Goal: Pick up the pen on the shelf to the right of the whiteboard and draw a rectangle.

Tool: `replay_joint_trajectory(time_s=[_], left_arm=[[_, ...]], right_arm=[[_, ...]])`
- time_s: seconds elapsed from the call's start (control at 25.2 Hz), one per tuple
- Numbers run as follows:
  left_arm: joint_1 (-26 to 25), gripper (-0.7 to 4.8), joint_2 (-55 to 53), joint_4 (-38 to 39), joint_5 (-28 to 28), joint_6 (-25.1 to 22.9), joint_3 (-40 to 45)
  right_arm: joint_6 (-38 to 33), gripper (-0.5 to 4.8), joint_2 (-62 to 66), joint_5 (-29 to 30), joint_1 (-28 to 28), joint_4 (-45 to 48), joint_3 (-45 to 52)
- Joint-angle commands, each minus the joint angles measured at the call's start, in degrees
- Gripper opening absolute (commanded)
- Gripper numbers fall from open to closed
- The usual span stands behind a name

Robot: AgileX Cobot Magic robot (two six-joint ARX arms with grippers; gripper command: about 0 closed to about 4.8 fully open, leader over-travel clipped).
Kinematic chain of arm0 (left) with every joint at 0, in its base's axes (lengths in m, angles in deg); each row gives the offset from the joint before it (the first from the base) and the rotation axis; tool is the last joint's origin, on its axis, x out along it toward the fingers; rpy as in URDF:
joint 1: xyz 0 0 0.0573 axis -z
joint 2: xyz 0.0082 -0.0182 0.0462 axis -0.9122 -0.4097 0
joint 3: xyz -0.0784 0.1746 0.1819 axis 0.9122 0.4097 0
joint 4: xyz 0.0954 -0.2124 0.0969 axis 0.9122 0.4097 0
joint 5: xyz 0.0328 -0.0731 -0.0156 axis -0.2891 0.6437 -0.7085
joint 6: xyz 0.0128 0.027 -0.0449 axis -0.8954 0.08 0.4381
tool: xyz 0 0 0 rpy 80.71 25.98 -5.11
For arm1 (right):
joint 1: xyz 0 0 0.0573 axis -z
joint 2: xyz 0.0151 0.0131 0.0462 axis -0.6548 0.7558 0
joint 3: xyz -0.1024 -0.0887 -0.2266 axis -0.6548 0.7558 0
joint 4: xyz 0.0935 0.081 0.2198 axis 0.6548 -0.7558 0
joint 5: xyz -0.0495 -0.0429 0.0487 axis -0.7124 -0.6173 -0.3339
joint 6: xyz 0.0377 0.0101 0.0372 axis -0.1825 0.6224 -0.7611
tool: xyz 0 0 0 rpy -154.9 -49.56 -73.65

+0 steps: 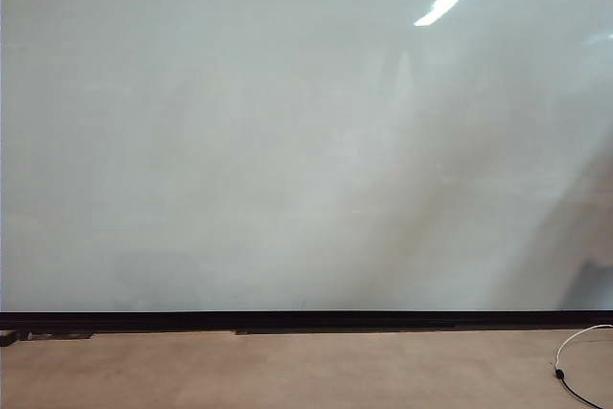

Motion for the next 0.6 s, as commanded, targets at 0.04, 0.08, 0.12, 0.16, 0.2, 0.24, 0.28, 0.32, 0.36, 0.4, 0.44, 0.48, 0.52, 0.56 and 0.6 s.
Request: replay_joint_trajectory(time_s=[0.04, 0.08, 0.12, 0.16, 0.2, 0.24, 0.28, 0.32, 0.36, 0.4, 0.44, 0.48, 0.52, 0.56, 0.6], left_arm=[[-0.07, -0.04, -0.02, -0.66, -0.02, -0.04, -0.13], [-0.07, -0.05, -0.02, -0.66, -0.02, -0.04, -0.13], [-0.07, -0.05, -0.02, -0.66, -0.02, -0.07, -0.13], [-0.07, -0.04, -0.02, -0.66, -0.02, -0.04, -0.13], [-0.07, -0.05, -0.02, -0.66, -0.02, -0.04, -0.13], [-0.04, -0.04, -0.02, -0.66, -0.02, -0.04, -0.13], [-0.04, -0.04, -0.02, -0.66, 0.00, -0.07, -0.13], [-0.04, -0.05, -0.02, -0.66, -0.02, -0.04, -0.13], [-0.04, -0.04, -0.02, -0.66, -0.02, -0.04, -0.13], [-0.04, -0.04, -0.02, -0.66, -0.02, -0.04, -0.13], [-0.04, -0.05, -0.02, -0.66, -0.02, -0.04, -0.13], [-0.04, -0.05, -0.02, -0.66, -0.02, -0.04, -0.13], [-0.04, -0.05, -0.02, -0.66, -0.02, -0.04, -0.13], [-0.04, -0.05, -0.02, -0.66, -0.02, -0.04, -0.13], [-0.04, -0.05, -0.02, -0.66, -0.04, -0.04, -0.13]], right_arm=[[-0.13, -0.02, -2.16, -0.04, -0.07, 1.16, -0.09], [-0.09, -0.03, -2.56, -0.66, -0.04, 1.09, -0.09], [0.17, -0.03, -3.08, -1.33, 0.07, 0.68, -0.09], [0.83, -0.03, -3.65, -2.12, 0.09, -0.15, -0.07], [1.38, -0.03, -4.22, -2.75, 0.09, -1.05, -0.07], [1.84, -0.03, -4.79, -3.28, 0.11, -2.10, -0.07], [2.69, -0.03, -5.57, -3.89, 0.24, -3.50, -0.07], [3.17, -0.03, -6.05, -4.44, 0.52, -4.55, -0.07], [3.50, -0.03, -6.60, -4.50, 0.66, -5.33, -0.04], [3.98, -0.03, -6.97, -4.63, 0.66, -5.84, -0.04], [4.02, -0.03, -7.23, -4.63, 0.76, -5.92, -0.04], [4.02, -0.03, -7.32, -4.66, 1.05, -5.99, -0.04], [3.96, -0.03, -7.34, -4.66, 1.42, -5.99, -0.02], [3.93, -0.03, -7.34, -4.70, 1.55, -5.99, -0.02], [3.96, -0.03, -7.41, -4.96, 1.64, -6.12, 0.04]])
